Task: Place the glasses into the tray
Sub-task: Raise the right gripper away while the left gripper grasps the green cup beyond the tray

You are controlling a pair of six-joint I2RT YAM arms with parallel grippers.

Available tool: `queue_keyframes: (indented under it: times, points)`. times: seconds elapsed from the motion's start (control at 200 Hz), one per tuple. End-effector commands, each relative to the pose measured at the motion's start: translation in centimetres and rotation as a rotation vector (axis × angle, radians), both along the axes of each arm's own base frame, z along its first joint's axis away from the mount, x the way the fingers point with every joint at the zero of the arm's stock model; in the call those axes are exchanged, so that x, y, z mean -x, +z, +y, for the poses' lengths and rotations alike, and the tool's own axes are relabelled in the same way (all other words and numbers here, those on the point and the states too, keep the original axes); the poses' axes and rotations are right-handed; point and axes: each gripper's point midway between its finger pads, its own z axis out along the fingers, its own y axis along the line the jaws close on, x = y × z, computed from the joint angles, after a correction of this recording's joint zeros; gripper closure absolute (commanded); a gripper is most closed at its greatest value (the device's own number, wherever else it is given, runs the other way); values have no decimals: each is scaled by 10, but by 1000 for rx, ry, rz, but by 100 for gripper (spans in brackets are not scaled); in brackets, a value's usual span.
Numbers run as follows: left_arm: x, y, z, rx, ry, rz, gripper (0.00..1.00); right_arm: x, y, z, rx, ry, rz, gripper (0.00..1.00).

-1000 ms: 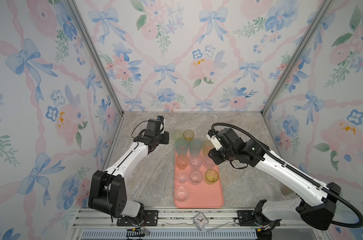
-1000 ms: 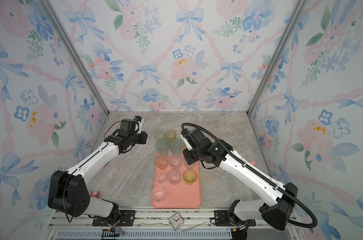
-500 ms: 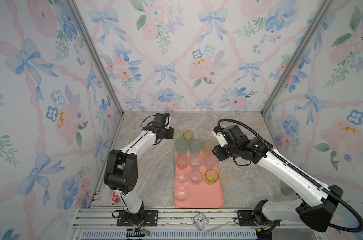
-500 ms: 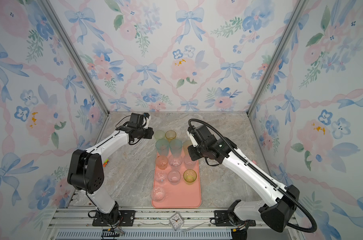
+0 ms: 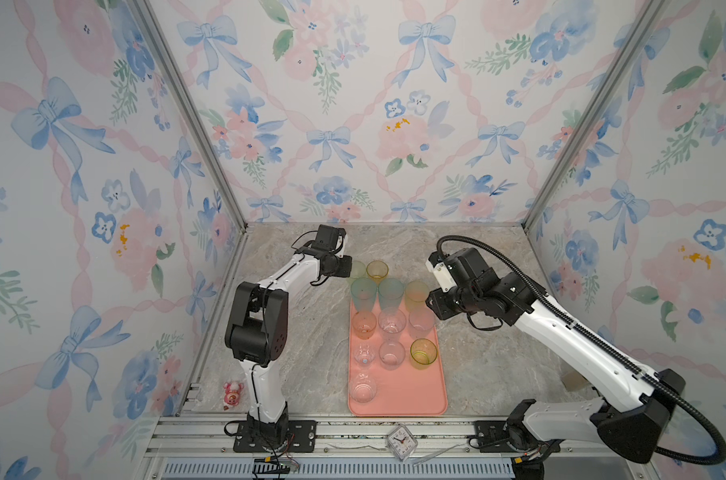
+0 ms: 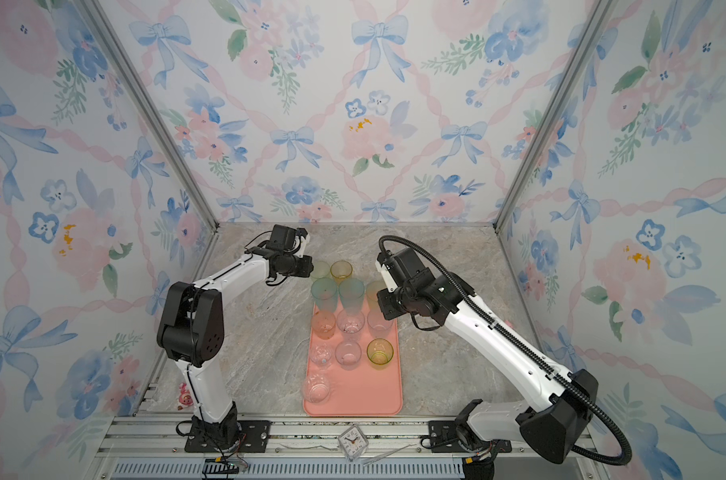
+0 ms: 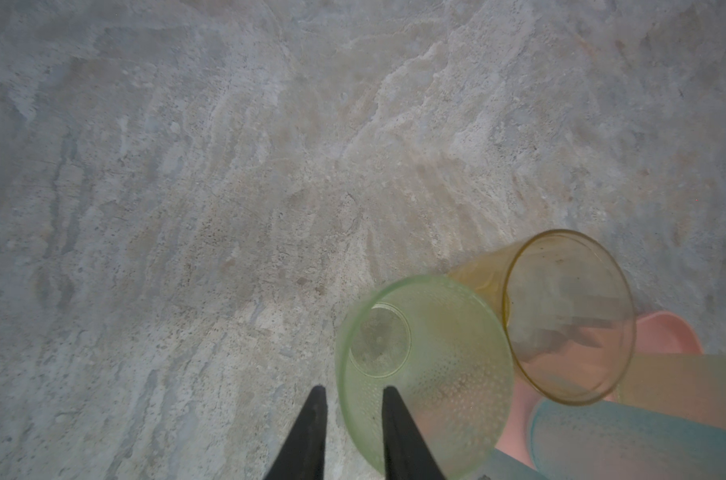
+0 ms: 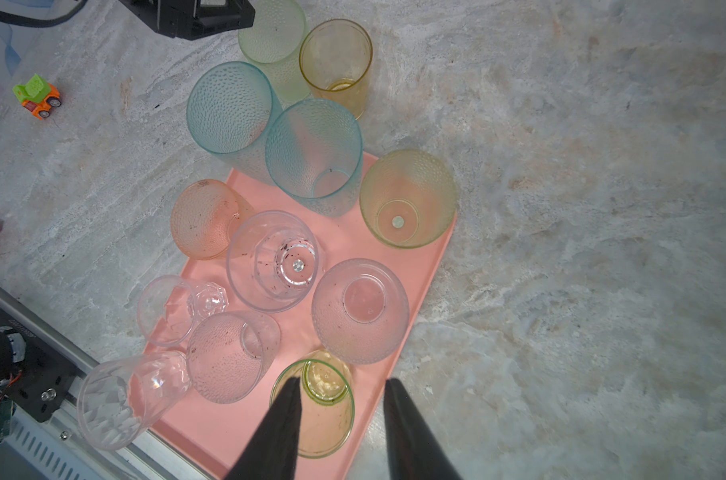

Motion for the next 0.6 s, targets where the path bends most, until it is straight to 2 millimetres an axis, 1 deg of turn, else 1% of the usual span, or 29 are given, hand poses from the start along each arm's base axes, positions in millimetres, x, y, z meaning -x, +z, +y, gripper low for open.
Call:
queue_keyframes:
  times: [0.0, 0.06, 0.07, 0.11, 0.385, 0.595]
  points:
    - [-5, -2, 0, -5, -22, 9, 74, -5, 4, 2, -11, 4, -4, 63]
    - [-7, -5, 0, -13, -19, 10, 75, -6, 4, 1, -11, 2, -3, 63]
    - [-6, -6, -2, -13, -25, 11, 75, -6, 3, 2, -11, 3, -2, 63]
    - [-8, -7, 1, -16, -18, 13, 75, -6, 3, 1, -10, 1, 1, 63]
    - [-14, -14, 2, -52, -20, 24, 78, -10, 0, 1, -14, -2, 8, 63]
    - [-15, -15, 2, -77, -22, 26, 82, -12, -2, 3, -20, 1, 15, 63]
